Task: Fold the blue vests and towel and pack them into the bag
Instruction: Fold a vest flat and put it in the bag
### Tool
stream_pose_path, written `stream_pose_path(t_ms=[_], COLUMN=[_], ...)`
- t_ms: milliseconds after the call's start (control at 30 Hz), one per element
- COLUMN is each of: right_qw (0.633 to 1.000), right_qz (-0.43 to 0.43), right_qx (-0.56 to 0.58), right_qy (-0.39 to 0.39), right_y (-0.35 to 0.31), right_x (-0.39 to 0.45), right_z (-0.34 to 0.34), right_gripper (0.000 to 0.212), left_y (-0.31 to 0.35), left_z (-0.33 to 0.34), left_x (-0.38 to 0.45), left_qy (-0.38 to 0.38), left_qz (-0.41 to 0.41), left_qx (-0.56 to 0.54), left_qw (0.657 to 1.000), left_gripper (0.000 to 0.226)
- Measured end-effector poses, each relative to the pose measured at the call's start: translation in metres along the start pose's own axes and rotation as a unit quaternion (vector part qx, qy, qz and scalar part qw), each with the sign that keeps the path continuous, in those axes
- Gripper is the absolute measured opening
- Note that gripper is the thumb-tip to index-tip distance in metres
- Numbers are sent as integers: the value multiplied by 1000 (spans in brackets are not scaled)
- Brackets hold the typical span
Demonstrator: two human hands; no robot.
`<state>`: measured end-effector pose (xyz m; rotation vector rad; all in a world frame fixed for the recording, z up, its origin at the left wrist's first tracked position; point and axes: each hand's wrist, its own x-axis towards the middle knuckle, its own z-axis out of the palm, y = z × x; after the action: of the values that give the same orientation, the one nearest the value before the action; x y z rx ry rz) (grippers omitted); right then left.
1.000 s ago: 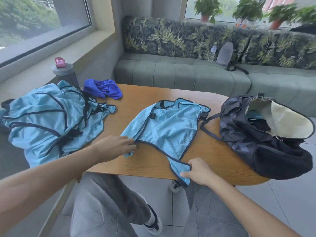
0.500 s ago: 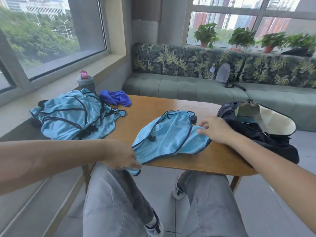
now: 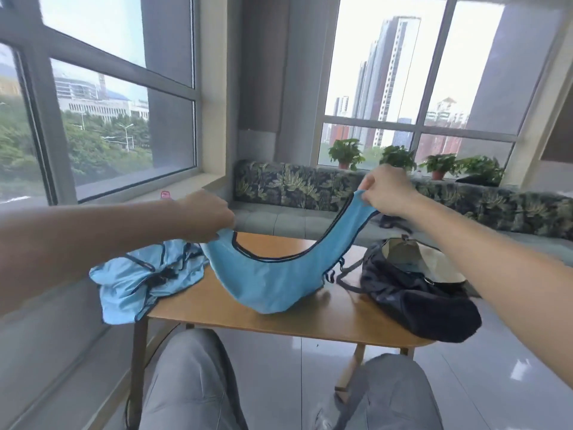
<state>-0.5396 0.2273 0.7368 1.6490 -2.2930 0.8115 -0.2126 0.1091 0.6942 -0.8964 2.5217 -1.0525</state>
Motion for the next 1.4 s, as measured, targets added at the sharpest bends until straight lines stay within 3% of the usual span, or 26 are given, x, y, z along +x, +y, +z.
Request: stream_pose_path(t_ms=[133,267,333,467,600,733,833,933,1133,1400], right_qw=[992,978,975,969,961,948,937,935,931,931], right_qz=[-53,-70,-72,-71,-70,-110,-124,-122,-135,-104], right_qx=[-22,-53,-95,-198,-251,-289,-319,-330,-339,-325], right_qy=[111,191,190,126,94,79,63,43,11,-130], right_y=[-22,-29,-26,-8,14,29,46,64,100,136], right_x=[10,16,10,-9,-28,-35,-32,-19,34,87], right_z=[-63,-104,-105,-69,-22,23,61,94,158,271], right_gripper=[16,13,7,13,15,37,49,38,25,44], left_y=[-57,-105,-106,-79,-52,-23,-6,9,22,56], left_z=[-51,-93,-100,-85,-58,-16,21,54,115,212], left_x=[-2,-6,-12,-10,6,37,69,102,167,247], left_qy=[77,220,230,158,157,158,138,110,78,5], left_qz=[-80,-148,-148,-119,-127,-100,-82,-74,-66,-61], left_qx=[-152,-360,-382,-368,-288,-198,-143,-131,-184,-242], left_qw=[982,895,883,909,936,962,977,982,978,968], left_gripper=[23,13,14,24,17,13,29,39,21,17])
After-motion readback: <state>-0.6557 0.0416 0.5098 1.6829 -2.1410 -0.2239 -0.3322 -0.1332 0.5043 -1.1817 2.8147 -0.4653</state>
